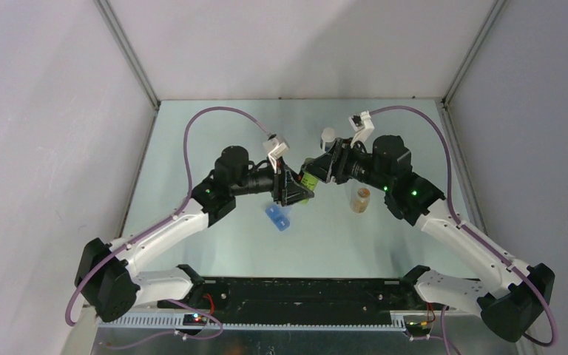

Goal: Sort the pills into containers
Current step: Unscrew the lid of the pill bottle.

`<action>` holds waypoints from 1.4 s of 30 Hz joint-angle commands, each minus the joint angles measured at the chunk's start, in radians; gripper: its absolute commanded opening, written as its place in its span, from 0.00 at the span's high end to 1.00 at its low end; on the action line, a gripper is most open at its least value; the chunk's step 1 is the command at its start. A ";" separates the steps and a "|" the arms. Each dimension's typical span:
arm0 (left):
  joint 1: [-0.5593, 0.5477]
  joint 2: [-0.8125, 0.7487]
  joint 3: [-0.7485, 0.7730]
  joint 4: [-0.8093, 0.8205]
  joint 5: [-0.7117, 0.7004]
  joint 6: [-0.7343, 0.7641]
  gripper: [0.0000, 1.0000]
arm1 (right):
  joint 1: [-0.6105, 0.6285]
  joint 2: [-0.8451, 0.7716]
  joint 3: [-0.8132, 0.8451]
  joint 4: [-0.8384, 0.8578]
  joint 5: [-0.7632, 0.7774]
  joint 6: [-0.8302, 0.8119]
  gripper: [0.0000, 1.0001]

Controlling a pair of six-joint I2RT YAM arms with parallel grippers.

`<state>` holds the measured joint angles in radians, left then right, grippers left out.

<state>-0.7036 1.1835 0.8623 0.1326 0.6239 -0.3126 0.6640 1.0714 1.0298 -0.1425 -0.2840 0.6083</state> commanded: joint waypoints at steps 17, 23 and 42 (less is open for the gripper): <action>0.000 -0.010 0.024 0.032 0.103 0.023 1.00 | -0.237 -0.050 -0.068 0.241 -0.732 -0.242 1.00; 0.001 -0.006 0.016 0.074 0.130 -0.001 1.00 | -0.237 -0.085 -0.068 0.222 -0.634 -0.225 0.62; -0.001 -0.039 -0.040 0.182 -0.029 -0.064 1.00 | 0.018 -0.102 -0.068 0.085 0.168 0.056 0.32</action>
<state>-0.7074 1.1831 0.8299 0.2398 0.6384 -0.3553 0.6670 0.9722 0.9482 -0.0563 -0.2211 0.6174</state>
